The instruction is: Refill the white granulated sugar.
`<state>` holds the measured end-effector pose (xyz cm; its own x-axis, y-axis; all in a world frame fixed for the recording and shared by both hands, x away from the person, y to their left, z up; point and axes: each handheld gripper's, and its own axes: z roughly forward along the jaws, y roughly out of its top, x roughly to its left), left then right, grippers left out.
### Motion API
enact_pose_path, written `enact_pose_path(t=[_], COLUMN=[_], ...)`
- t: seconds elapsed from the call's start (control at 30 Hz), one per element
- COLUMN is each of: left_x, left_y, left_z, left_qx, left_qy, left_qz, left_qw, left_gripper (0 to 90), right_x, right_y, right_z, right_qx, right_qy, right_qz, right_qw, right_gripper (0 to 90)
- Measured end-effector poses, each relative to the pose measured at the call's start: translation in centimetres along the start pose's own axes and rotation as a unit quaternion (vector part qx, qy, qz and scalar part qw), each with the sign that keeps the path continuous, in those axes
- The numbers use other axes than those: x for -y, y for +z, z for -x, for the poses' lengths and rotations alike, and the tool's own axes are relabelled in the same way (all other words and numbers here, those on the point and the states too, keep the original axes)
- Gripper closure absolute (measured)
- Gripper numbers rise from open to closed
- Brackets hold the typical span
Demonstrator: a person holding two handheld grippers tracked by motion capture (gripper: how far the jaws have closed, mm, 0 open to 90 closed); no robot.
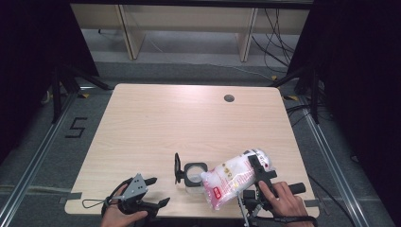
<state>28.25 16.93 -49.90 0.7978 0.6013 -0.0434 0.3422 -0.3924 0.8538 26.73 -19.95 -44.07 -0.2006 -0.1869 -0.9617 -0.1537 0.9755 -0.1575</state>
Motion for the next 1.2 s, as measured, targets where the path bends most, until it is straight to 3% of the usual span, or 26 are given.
enact_pose_path(t=[0.17, 0.2, 0.23, 0.4, 0.53, 0.57, 0.63, 0.67, 0.7, 0.73, 1.2], left_x=[0.00, 0.00, 0.00, -0.01, 0.00, -0.01, -0.01, 0.05, 0.05, 0.06, 0.05], left_y=[-0.01, -0.01, -0.01, -0.02, 0.00, -0.01, -0.03, -0.01, -0.02, -0.01, -0.01], left_z=[-0.01, 0.00, 0.00, -0.01, 0.00, -0.01, -0.01, 0.20, 0.19, 0.19, 0.19], left_qx=[-0.001, 0.000, 0.000, 0.000, 0.000, -0.001, -0.002, -0.004, -0.004, -0.004, -0.004], left_qy=[0.000, -0.001, -0.001, -0.001, -0.002, -0.001, -0.001, -0.018, -0.017, -0.018, -0.018], left_qz=[0.001, 0.001, 0.001, 0.001, 0.001, 0.001, 0.001, 0.001, 0.001, 0.001, 0.001], left_qw=[1.0000, 1.0000, 1.0000, 1.0000, 1.0000, 1.0000, 1.0000, 0.9998, 0.9998, 0.9998, 0.9998], left_gripper=[17.6, 17.5, 17.6, 17.5, 17.6, 17.6, 17.6, 17.6, 17.6, 17.6, 17.6], right_x=[0.04, 0.19, 0.19, 0.23, 0.36, 0.30, 0.28, 0.28, 0.27, 0.28, 0.30], right_y=[0.08, 0.06, 0.06, -0.09, -0.04, -0.03, -0.06, -0.07, -0.06, -0.11, -0.10], right_z=[0.10, -0.08, -0.08, 0.14, 0.04, 0.33, 0.32, 0.28, 0.30, 0.06, 0.16], right_qx=[0.002, -0.006, -0.006, -0.016, -0.002, -0.002, -0.001, -0.002, -0.002, -0.005, -0.005], right_qy=[-0.005, 0.015, 0.015, 0.007, 0.015, -0.004, -0.003, 0.000, -0.001, 0.016, 0.007], right_qz=[0.006, 0.008, 0.008, -0.009, 0.001, 0.004, 0.003, 0.003, 0.005, 0.000, 0.006], right_qw=[1.0000, 0.9998, 0.9998, 0.9998, 0.9999, 1.0000, 1.0000, 1.0000, 1.0000, 0.9999, 1.0000], right_gripper=[36.9, 36.9, 36.9, 36.9, 36.9, 36.9, 36.9, 36.9, 36.9, 36.9, 36.9])
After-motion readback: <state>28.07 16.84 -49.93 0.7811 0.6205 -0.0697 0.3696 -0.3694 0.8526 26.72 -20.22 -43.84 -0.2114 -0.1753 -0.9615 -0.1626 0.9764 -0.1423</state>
